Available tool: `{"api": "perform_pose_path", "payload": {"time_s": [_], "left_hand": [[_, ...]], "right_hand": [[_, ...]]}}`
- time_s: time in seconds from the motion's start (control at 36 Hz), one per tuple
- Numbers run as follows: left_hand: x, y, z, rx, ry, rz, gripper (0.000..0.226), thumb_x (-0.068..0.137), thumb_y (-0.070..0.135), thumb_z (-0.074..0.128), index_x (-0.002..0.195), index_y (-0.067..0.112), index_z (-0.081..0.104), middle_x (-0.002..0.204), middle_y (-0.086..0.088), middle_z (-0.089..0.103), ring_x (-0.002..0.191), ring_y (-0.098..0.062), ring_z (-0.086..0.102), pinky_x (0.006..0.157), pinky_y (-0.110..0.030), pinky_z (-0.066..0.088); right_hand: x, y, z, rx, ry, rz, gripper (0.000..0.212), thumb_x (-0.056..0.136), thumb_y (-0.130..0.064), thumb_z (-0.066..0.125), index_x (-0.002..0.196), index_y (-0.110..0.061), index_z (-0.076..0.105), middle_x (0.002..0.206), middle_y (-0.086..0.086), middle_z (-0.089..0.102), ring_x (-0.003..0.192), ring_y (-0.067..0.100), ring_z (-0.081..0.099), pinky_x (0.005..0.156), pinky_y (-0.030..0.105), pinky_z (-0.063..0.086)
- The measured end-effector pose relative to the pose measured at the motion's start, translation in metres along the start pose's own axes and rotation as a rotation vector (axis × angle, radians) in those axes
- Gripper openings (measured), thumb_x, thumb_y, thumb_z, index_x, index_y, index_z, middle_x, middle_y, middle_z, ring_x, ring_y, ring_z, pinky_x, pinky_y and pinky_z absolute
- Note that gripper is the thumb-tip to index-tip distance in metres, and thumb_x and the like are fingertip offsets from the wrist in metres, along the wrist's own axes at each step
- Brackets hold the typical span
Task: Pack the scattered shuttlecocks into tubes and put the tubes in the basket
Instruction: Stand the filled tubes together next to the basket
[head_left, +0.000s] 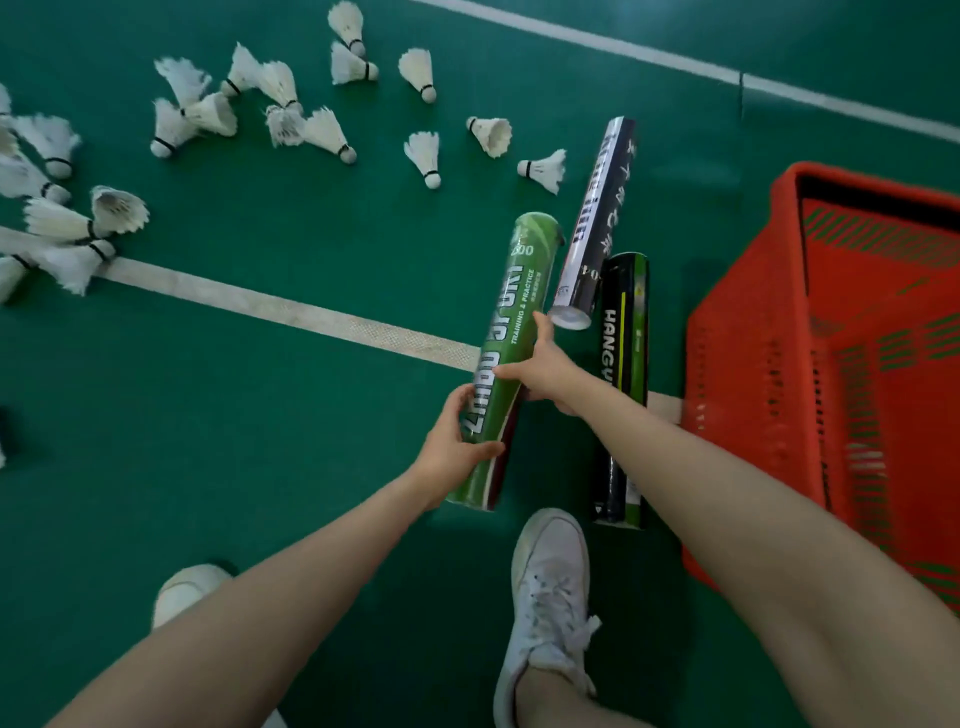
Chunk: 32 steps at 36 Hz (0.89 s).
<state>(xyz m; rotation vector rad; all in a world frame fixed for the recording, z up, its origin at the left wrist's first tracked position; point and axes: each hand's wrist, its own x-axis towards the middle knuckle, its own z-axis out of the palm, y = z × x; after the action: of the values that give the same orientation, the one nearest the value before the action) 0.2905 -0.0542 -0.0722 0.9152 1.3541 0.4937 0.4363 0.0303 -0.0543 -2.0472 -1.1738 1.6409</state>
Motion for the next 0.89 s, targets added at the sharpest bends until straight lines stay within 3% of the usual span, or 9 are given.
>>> {"api": "perform_pose_path", "payload": {"time_s": [0.17,0.22,0.28,0.39,0.44,0.56,0.69,0.81,0.89], "left_hand": [[0.017,-0.009,0.014,0.199,-0.072,-0.054,0.094,0.069,0.001,0.078,0.144,0.024,0.026,0.136,-0.003,0.045,0.122,-0.021,0.048,0.104,-0.046,0.043],[0.026,-0.006,0.017,0.221,-0.061,-0.065,0.097,0.061,0.009,0.078,0.141,0.027,0.026,0.131,-0.006,0.048,0.118,-0.025,0.051,0.100,-0.049,0.046],[0.035,-0.001,0.019,0.222,-0.034,-0.072,0.091,0.066,0.010,0.078,0.140,0.025,0.026,0.126,-0.009,0.052,0.111,-0.026,0.056,0.095,-0.048,0.050],[0.057,0.008,0.017,0.255,-0.009,-0.072,0.089,0.074,0.019,0.080,0.143,0.019,0.025,0.126,-0.006,0.055,0.109,-0.025,0.059,0.094,-0.044,0.052],[0.065,0.012,0.016,0.259,-0.036,-0.099,0.080,0.074,0.021,0.081,0.137,0.017,0.032,0.123,-0.005,0.059,0.104,-0.023,0.062,0.092,-0.041,0.053],[0.076,0.017,0.012,0.179,-0.015,-0.108,0.077,0.073,0.018,0.082,0.137,0.018,0.038,0.117,-0.003,0.062,0.099,-0.021,0.065,0.090,-0.039,0.054],[0.087,0.020,0.009,0.106,-0.021,-0.135,0.085,0.070,0.012,0.084,0.138,0.019,0.033,0.111,-0.004,0.061,0.096,-0.023,0.066,0.089,-0.042,0.055],[0.094,0.022,0.006,0.149,-0.078,-0.135,0.081,0.072,0.017,0.083,0.137,0.019,0.034,0.101,0.004,0.060,0.089,-0.014,0.064,0.078,-0.030,0.053],[0.097,0.024,0.003,0.129,-0.069,-0.133,0.061,0.080,0.025,0.077,0.129,0.020,0.042,0.098,0.006,0.061,0.081,-0.008,0.064,0.063,-0.018,0.050]], "right_hand": [[0.016,0.027,0.005,-0.155,0.087,-0.004,0.082,0.087,-0.013,0.065,0.149,-0.023,0.011,0.133,0.012,0.049,0.114,0.027,0.053,0.095,0.039,0.047],[0.021,0.028,0.000,-0.177,0.116,-0.021,0.075,0.089,-0.018,0.063,0.148,-0.020,0.016,0.132,0.010,0.050,0.114,0.027,0.053,0.095,0.038,0.047],[0.028,0.027,-0.009,-0.186,0.155,-0.028,0.065,0.091,-0.022,0.059,0.146,-0.017,0.025,0.133,0.009,0.048,0.113,0.026,0.054,0.093,0.037,0.048],[0.040,0.016,-0.034,-0.193,0.386,-0.094,0.046,0.093,-0.018,0.055,0.136,-0.011,0.038,0.136,0.009,0.043,0.114,0.023,0.050,0.090,0.032,0.043],[0.048,0.012,-0.047,-0.198,0.516,-0.117,0.041,0.092,-0.015,0.053,0.131,-0.010,0.040,0.133,0.011,0.041,0.109,0.022,0.049,0.089,0.031,0.043],[0.067,0.006,-0.066,-0.176,0.628,-0.108,0.044,0.091,-0.018,0.056,0.129,-0.009,0.036,0.133,0.013,0.038,0.114,0.028,0.049,0.089,0.031,0.044],[0.088,-0.001,-0.068,-0.091,0.511,0.017,0.067,0.093,-0.028,0.056,0.145,-0.010,0.018,0.141,0.017,0.033,0.122,0.032,0.045,0.097,0.035,0.039],[0.097,0.000,-0.062,-0.003,0.490,0.087,0.074,0.090,-0.036,0.058,0.145,-0.011,0.015,0.142,0.016,0.036,0.126,0.034,0.042,0.105,0.045,0.037],[0.100,0.003,-0.059,0.101,0.491,0.131,0.071,0.087,-0.039,0.061,0.138,-0.009,0.021,0.136,0.014,0.042,0.121,0.032,0.044,0.100,0.040,0.038]]}}
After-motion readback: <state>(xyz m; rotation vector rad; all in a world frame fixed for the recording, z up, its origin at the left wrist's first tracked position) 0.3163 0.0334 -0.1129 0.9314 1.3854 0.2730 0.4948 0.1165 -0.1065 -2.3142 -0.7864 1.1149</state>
